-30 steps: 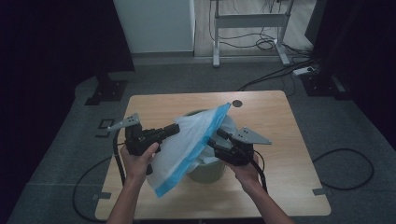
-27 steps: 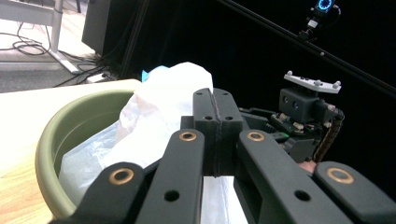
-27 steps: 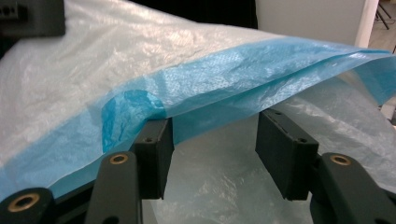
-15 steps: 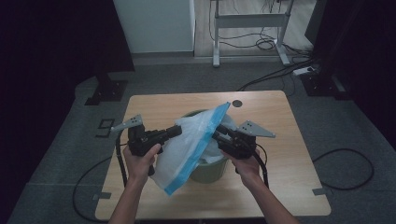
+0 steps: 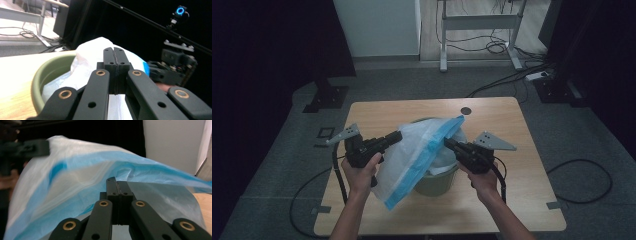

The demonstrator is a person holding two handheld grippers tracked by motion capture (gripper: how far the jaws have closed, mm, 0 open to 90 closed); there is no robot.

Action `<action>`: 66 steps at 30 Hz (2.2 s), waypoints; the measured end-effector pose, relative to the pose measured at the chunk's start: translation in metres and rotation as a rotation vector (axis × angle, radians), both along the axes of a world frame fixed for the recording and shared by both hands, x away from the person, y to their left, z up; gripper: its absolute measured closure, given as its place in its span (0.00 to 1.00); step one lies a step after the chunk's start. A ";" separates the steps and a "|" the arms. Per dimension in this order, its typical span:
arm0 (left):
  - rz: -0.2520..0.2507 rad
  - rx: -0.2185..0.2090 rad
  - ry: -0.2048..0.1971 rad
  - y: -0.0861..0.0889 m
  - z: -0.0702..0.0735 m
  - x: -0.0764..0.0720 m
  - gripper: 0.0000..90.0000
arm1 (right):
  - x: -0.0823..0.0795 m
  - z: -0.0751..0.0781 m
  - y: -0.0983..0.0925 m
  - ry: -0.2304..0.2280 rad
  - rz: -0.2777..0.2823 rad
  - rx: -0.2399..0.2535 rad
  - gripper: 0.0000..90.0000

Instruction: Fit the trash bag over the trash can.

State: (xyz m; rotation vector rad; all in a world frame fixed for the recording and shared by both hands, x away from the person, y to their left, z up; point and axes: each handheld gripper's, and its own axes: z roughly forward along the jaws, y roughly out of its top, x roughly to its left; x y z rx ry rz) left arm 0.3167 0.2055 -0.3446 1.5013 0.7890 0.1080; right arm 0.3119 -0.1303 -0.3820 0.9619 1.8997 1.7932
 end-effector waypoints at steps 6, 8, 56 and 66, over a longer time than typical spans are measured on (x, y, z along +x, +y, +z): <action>0.046 -0.017 -0.002 0.005 -0.005 0.004 1.00 | -0.017 0.003 -0.023 -0.035 0.002 -0.033 0.99; 0.060 -0.022 -0.005 0.007 -0.007 0.004 1.00 | -0.021 0.004 -0.033 -0.047 -0.013 -0.048 0.99; 0.111 -0.058 0.004 0.058 -0.076 -0.035 0.65 | -0.045 -0.080 -0.107 0.086 -0.234 -0.081 0.67; 0.089 0.034 -0.034 0.048 -0.023 -0.019 0.43 | -0.032 -0.042 -0.096 -0.002 -0.168 -0.098 0.44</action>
